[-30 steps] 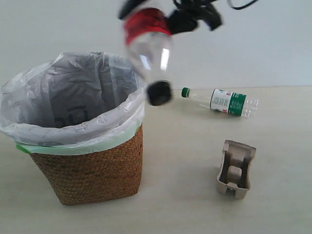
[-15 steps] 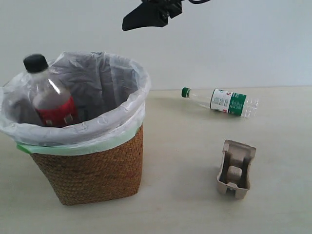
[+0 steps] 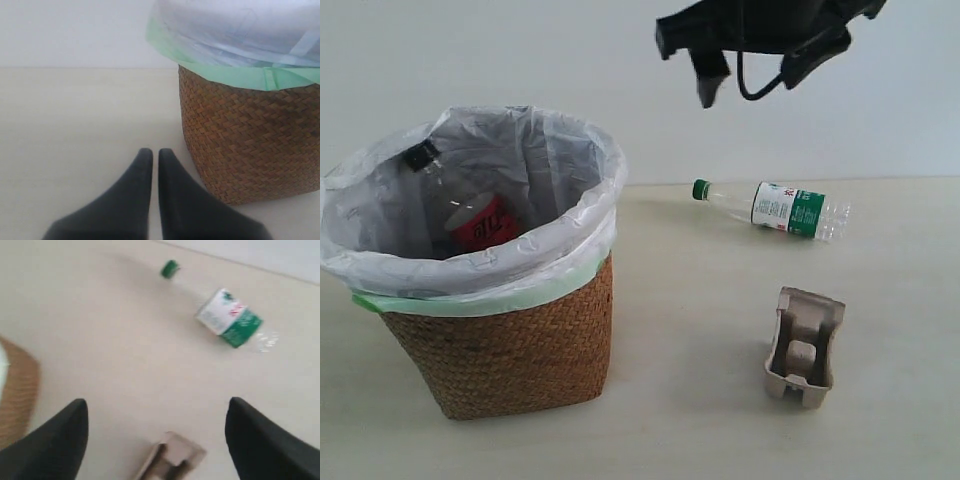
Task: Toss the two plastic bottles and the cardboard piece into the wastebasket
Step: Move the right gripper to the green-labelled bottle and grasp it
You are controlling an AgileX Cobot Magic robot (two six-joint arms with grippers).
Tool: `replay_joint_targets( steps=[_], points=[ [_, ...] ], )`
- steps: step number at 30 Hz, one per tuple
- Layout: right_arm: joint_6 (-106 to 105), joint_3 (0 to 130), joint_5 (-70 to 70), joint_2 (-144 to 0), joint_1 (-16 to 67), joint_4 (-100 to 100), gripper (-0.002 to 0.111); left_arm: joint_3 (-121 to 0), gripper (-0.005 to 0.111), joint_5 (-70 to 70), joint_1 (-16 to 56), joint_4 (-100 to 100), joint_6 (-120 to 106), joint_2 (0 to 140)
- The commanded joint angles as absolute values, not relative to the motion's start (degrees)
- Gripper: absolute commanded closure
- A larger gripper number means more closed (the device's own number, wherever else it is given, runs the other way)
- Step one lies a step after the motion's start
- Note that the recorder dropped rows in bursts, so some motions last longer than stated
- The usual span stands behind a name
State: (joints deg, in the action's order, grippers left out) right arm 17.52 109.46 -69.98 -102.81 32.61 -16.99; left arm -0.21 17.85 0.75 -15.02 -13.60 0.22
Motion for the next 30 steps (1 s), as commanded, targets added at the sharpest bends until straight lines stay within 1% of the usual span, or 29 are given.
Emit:
replay_joint_targets(
  steps=[1,9,11,12,13,15,23,30],
  points=[
    [19.83,107.92,-69.96,-105.63,30.97,-28.31,0.043,0.0,0.103,17.57,1.24,-15.17,-13.74,0.0],
    [13.38,107.92,-69.92,-114.92,23.35,-29.72,0.043,0.0,0.103,17.57,1.24,-15.17,-13.74,0.0],
    [10.19,108.15,-67.47,-117.6,21.35,-29.83,0.043,0.0,0.103,17.57,1.24,-15.17,-13.74,0.0],
    [8.59,108.26,-65.84,-119.06,20.45,-30.42,0.042,0.0,0.103,17.57,1.24,-15.17,-13.74,0.0],
    [5.1,109.69,-62.98,-122.33,18.99,-30.81,0.036,0.0,0.103,17.57,1.24,-15.17,-13.74,0.0],
    [1.14,113.82,-61.8,-127.41,18.0,-30.81,0.031,0.0,0.103,17.57,1.24,-15.17,-13.74,0.0],
    [-12.66,128.86,-60.01,-142.39,17.84,-29.54,0.031,0.0,0.103,17.57,1.24,-15.17,-13.74,0.0],
    [-13.47,129.33,-53.35,-146.78,17.84,-37.57,0.031,0.0,0.103,17.57,1.24,-15.17,-13.74,0.0]
  ],
)
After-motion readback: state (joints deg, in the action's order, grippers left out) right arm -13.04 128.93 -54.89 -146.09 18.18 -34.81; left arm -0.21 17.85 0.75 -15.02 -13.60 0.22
